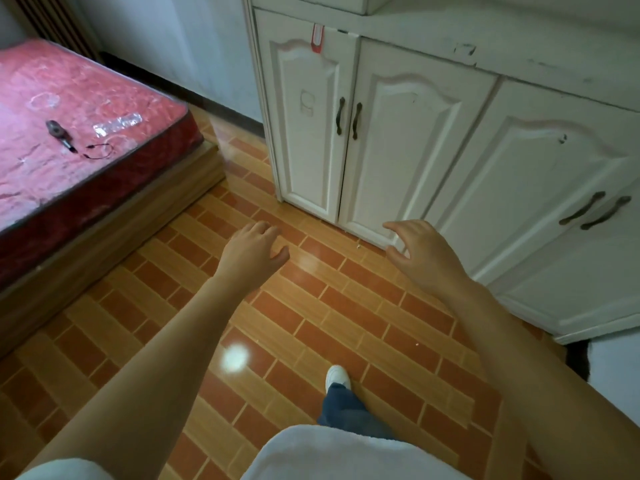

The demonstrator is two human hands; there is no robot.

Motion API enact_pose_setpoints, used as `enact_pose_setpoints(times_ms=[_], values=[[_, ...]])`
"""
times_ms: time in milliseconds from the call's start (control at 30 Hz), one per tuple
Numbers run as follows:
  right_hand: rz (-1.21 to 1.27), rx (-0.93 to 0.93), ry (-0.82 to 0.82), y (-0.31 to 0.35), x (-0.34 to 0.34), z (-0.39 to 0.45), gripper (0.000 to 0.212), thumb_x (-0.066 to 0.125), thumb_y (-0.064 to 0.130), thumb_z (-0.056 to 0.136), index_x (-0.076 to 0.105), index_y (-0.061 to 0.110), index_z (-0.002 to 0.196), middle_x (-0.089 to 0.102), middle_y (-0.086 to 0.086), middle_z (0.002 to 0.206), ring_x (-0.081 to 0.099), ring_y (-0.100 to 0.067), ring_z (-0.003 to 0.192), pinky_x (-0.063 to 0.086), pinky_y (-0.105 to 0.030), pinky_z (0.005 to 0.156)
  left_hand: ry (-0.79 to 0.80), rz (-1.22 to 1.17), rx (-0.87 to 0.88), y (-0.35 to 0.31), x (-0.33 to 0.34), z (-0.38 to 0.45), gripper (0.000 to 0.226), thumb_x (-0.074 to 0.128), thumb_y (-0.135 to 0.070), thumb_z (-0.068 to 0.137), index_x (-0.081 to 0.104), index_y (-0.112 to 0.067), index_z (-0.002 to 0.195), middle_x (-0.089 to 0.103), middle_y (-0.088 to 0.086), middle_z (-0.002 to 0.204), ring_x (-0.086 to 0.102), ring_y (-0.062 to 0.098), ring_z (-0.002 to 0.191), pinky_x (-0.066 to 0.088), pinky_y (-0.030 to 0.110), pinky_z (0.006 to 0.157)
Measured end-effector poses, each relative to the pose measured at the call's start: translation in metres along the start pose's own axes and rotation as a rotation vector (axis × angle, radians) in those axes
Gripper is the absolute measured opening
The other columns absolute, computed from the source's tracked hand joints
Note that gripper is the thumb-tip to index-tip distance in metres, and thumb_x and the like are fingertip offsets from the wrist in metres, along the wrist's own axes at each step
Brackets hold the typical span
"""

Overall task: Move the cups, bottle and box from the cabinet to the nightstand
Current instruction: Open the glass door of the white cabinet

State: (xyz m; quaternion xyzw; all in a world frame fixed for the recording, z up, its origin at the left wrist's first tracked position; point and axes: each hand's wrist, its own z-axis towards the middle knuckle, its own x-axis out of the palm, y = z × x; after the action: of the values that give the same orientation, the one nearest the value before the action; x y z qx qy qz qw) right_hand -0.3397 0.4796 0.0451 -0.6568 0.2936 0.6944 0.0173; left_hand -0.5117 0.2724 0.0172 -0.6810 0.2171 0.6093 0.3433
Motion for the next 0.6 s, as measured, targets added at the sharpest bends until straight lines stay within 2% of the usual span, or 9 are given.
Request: enact_pose_setpoints(times_ms=[333,600], values=[[0.044,-0.041,-0.027,-0.039,-0.032,0.158,0.042,0.044,0.027,0.095,0.042,0.018,0.135,0.048,-0.001,0.139,0.035,-0.017,0.132,0.03,-0.033,0.105,-0.06,-0.041,-0.068,0.001,-0.01,0.155,0.047,0.046,-0.038,0.092,0.047,-0.013,0.132,0.053,0.007,0.131,0.047,0.023,0.122,0.042,0.033,0.096],[0.033,-0.048,-0.024,-0.049,-0.034,0.271,0.042,0.044,0.027,0.094,0.042,0.018,0.135,0.049,0.0,0.137,0.036,-0.016,0.13,0.032,-0.03,0.104,-0.048,-0.06,-0.029,0.038,-0.009,0.273,0.045,0.045,-0.039,0.092,0.049,-0.017,0.131,0.053,0.004,0.131,0.047,0.022,0.122,0.041,0.034,0.098]])
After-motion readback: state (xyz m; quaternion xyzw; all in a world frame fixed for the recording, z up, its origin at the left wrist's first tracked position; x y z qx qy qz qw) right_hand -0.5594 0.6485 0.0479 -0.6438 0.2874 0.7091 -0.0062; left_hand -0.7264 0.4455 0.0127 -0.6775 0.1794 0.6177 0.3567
